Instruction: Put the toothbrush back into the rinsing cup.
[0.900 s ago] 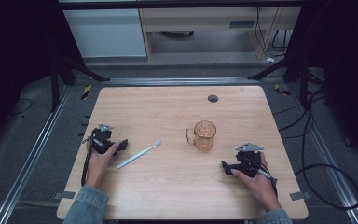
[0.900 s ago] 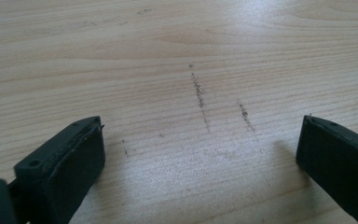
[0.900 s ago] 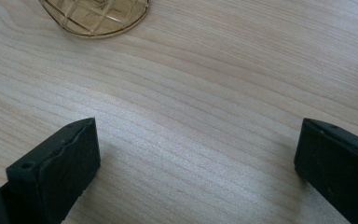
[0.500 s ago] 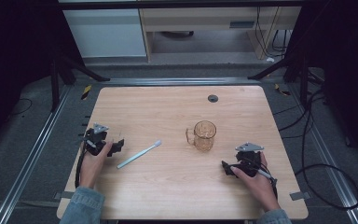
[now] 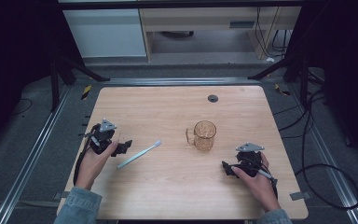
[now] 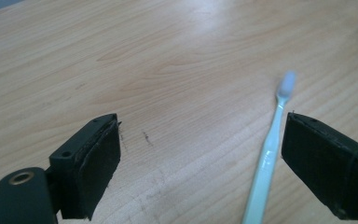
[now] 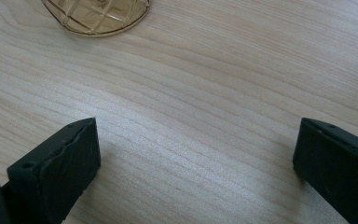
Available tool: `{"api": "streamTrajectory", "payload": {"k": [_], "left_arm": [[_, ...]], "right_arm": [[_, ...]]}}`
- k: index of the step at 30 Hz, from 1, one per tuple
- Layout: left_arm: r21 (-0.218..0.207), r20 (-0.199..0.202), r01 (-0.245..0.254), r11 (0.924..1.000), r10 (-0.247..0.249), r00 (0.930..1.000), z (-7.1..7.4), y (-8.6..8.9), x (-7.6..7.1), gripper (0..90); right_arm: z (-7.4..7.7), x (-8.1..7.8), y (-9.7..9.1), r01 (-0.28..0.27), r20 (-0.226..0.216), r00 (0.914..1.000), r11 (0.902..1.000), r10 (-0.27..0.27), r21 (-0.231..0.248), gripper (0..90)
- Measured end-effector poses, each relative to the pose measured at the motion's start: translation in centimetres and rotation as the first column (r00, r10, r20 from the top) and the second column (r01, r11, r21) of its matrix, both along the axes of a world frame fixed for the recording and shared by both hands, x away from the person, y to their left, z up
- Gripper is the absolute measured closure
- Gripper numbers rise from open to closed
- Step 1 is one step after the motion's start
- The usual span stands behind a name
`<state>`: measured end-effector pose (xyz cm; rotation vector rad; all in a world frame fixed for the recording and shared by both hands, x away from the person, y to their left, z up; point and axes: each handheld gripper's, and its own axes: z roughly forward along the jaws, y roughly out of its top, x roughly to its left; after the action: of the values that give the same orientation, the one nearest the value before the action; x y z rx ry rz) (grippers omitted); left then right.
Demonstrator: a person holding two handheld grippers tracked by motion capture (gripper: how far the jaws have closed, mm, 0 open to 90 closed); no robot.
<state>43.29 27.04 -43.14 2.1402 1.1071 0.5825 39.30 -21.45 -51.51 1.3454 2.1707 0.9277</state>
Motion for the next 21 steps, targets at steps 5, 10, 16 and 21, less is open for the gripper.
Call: {"api": "streamTrajectory", "payload": {"k": [5,10,16,21], "left_arm": [[0.055,-0.054,0.042,0.9976,-0.039,0.9978,0.9,-0.5,0.4,12.5],[0.155,-0.130,0.113,0.9815,-0.093,0.9872,2.2,-1.9,1.0,12.4],[0.247,-0.179,0.194,0.9494,-0.152,0.9721,3.0,-3.8,1.2,14.3],[0.287,-0.210,0.222,0.9319,-0.166,0.9637,2.9,-5.1,1.6,16.0]], "right_arm": [[0.0,0.0,-0.2,-0.005,0.007,1.0000,1.0000,0.005,0.005,3.3],[0.0,-0.1,-0.3,-0.003,0.009,1.0000,1.0000,0.003,0.003,4.2],[0.1,-0.1,-0.4,0.003,0.015,0.9999,0.9999,-0.003,0.010,7.5],[0.1,-0.2,-0.6,0.007,0.026,0.9996,0.9999,-0.007,0.014,11.7]]}}
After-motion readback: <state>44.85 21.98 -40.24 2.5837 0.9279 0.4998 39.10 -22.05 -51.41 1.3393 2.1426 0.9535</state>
